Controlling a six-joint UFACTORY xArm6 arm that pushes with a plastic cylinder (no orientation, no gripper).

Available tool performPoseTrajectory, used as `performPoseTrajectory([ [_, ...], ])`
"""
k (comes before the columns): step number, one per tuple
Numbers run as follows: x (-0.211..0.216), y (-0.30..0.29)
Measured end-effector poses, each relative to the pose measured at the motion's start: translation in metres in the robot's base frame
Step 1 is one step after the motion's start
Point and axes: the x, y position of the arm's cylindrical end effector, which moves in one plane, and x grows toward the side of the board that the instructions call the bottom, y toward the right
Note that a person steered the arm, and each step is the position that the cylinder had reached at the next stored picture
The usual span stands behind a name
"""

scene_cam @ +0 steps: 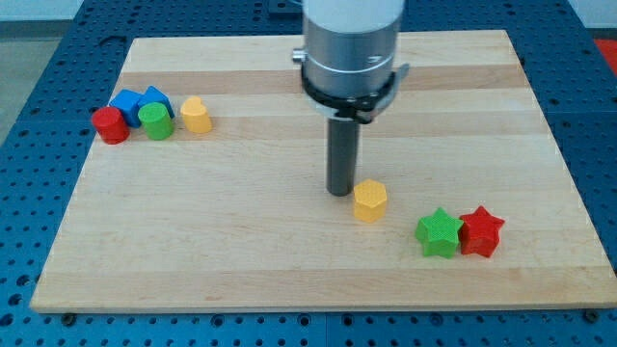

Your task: Move the yellow hexagon to the top of the red star

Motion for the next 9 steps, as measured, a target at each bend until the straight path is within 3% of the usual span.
performPoseTrajectory([
  [2, 0.026, -0.013],
  [4, 0.027, 0.108],
  [5, 0.026, 0.136],
  [7, 0.01, 0.069],
  [8, -0.024, 0.069],
  [9, -0.041, 0.112],
])
